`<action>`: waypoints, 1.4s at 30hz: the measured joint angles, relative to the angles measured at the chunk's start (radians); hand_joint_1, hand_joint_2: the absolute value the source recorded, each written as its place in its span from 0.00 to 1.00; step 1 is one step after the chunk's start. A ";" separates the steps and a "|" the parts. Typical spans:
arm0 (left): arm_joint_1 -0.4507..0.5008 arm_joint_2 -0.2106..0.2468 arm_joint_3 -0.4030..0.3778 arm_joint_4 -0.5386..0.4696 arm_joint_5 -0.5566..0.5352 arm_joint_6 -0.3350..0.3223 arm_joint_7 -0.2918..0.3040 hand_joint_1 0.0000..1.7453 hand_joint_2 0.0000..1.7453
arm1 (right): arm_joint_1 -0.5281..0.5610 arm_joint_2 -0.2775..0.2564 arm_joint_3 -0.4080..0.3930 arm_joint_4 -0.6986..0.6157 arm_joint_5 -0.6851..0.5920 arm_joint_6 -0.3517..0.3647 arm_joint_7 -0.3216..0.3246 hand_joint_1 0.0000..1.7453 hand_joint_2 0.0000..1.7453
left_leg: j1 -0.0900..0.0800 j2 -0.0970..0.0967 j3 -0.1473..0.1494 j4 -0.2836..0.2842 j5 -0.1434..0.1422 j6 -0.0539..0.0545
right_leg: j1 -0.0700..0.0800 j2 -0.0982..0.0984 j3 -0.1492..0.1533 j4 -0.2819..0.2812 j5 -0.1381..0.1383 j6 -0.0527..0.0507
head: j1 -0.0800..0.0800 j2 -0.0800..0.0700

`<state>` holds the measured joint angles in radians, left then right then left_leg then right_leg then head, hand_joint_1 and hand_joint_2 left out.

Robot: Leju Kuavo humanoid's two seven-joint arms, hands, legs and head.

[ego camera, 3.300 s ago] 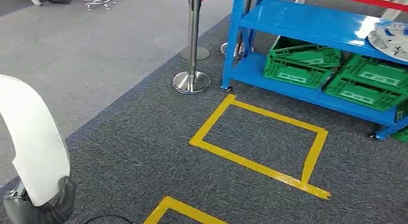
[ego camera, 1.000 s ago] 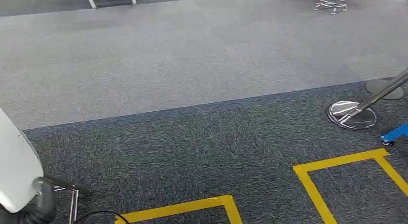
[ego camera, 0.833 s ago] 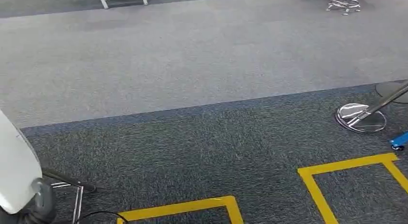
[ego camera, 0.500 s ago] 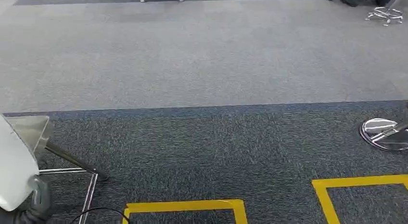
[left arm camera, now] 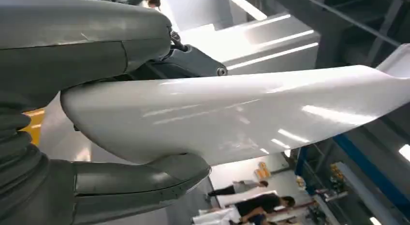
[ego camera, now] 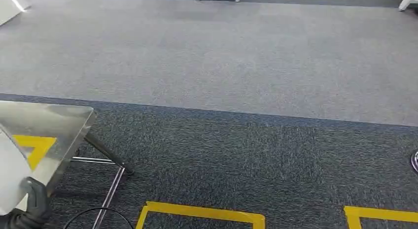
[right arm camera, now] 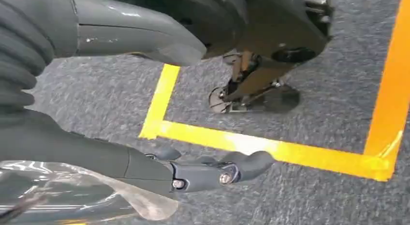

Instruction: Take the parts from the cabinet and place them on the table.

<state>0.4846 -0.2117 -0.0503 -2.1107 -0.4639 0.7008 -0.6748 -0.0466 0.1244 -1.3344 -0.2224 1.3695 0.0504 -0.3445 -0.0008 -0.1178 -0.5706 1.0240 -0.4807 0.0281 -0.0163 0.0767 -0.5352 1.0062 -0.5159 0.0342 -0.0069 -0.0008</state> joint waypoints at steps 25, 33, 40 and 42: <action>-0.005 -0.019 0.034 -0.074 -0.071 0.000 0.000 1.00 1.00 | -0.001 0.004 0.000 0.000 0.003 0.001 -0.002 0.00 1.00 | -0.003 0.070 0.005 -0.013 0.007 0.020 | 0.000 -0.078 -0.114 0.263 -0.111 0.022 | 0.008 0.000; -0.007 -0.022 0.048 -0.079 -0.078 0.000 0.000 1.00 1.00 | -0.005 0.006 0.000 0.000 0.008 -0.002 -0.002 0.00 1.00 | 0.003 -0.013 -0.014 0.004 0.006 -0.018 | -0.011 -0.036 0.004 -0.002 -0.001 -0.013 | 0.006 0.000; -0.012 -0.021 0.054 -0.083 -0.080 0.000 0.000 1.00 1.00 | -0.001 0.006 0.000 0.000 0.013 -0.002 -0.006 0.00 1.00 | 0.002 0.107 -0.131 0.273 -0.104 -0.037 | 0.002 -0.131 0.014 -0.003 -0.011 -0.031 | -0.005 0.000; -0.012 -0.021 0.055 -0.084 -0.080 0.000 0.000 1.00 1.00 | -0.004 0.006 0.000 0.000 0.013 -0.002 -0.006 0.00 1.00 | 0.000 0.126 -0.048 0.112 -0.016 -0.027 | 0.004 -0.152 0.023 -0.003 -0.017 -0.028 | -0.005 0.000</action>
<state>0.4724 -0.2331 0.0042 -2.1942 -0.5444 0.7008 -0.6748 -0.0506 0.1308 -1.3344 -0.2224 1.3821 0.0488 -0.3506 -0.0006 0.0078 -0.6183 1.1360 -0.4968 0.0014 -0.0127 -0.0756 -0.5118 1.0032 -0.5328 0.0058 -0.0118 -0.0008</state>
